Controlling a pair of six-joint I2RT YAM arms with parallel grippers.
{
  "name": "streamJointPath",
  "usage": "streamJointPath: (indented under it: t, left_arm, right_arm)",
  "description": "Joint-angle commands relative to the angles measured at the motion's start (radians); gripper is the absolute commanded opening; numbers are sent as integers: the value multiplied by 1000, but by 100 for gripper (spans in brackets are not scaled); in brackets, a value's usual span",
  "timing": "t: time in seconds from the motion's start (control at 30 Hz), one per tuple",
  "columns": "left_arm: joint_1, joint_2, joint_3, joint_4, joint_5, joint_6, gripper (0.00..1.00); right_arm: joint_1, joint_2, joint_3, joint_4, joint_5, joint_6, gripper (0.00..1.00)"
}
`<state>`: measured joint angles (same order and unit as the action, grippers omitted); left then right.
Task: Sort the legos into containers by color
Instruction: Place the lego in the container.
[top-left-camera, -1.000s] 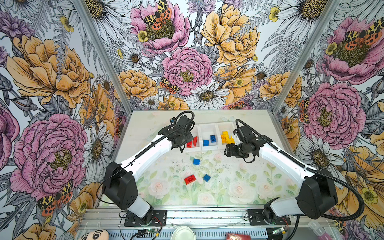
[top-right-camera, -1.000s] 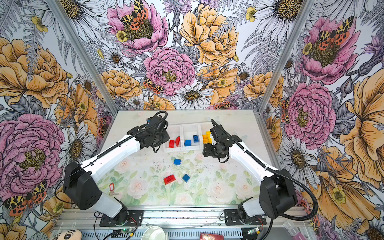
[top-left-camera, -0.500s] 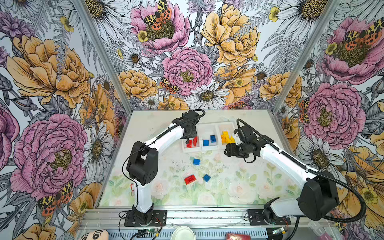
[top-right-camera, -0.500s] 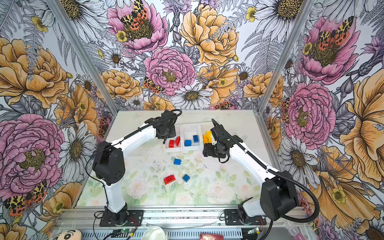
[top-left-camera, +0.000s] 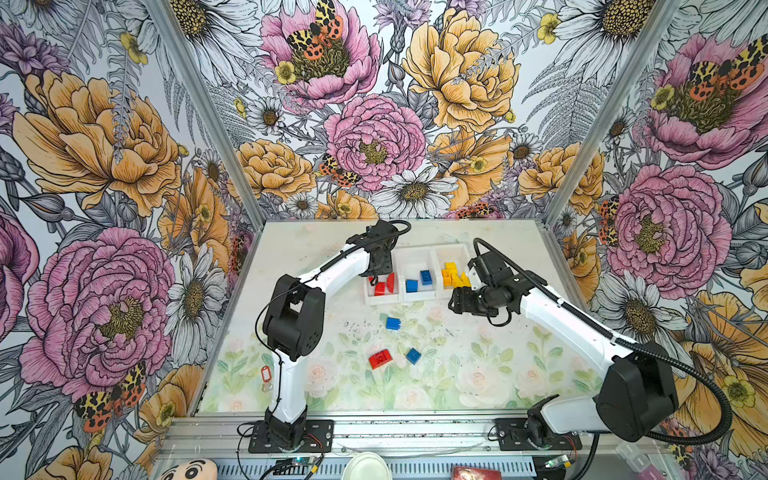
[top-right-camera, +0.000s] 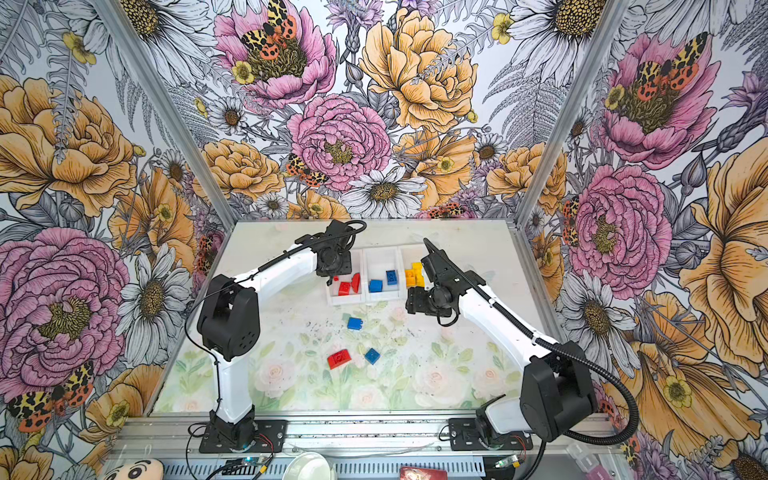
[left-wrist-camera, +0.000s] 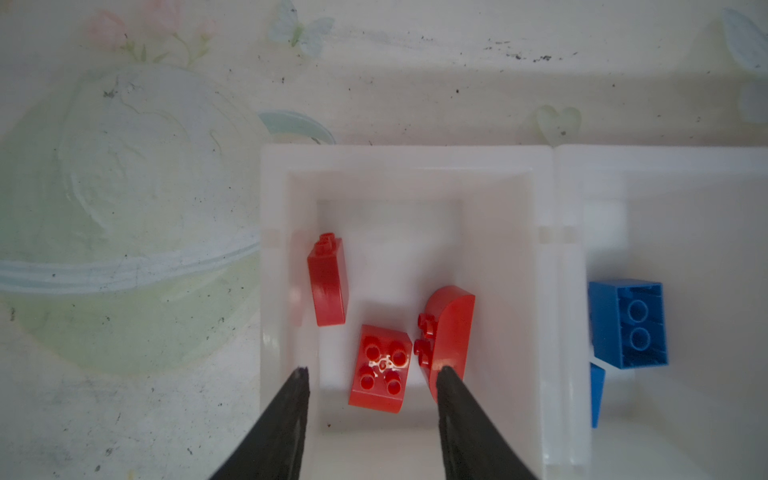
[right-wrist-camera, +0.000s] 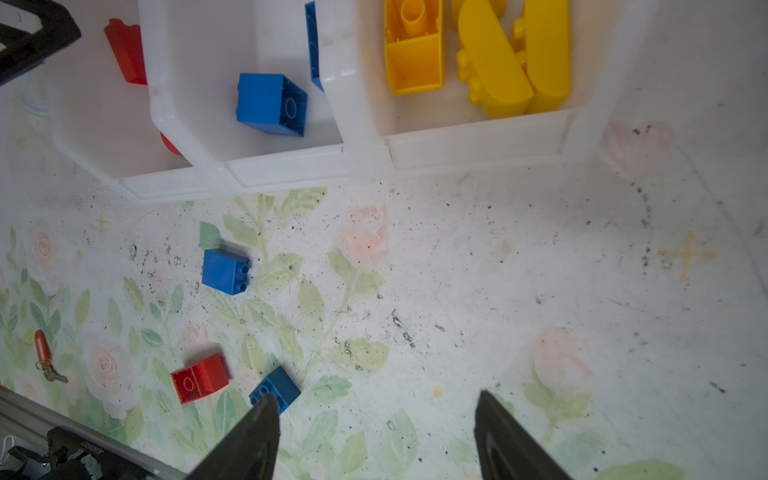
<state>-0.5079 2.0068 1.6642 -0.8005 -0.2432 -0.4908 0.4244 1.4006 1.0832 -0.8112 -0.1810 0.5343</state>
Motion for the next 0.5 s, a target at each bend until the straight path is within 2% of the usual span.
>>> streamJointPath:
  t: [0.0,0.3,0.47]
  left_arm:
    - [6,-14,4,34,10,8,53]
    - [-10,-62,-6,47,16,8,57]
    - [-16,-124,-57,76,27,-7,59]
  right_arm:
    - [5,-17,-5,14,0,9,75]
    - [22,-5,4,17,-2,7,75]
    - [40,-5,2,17,-7,-8,75]
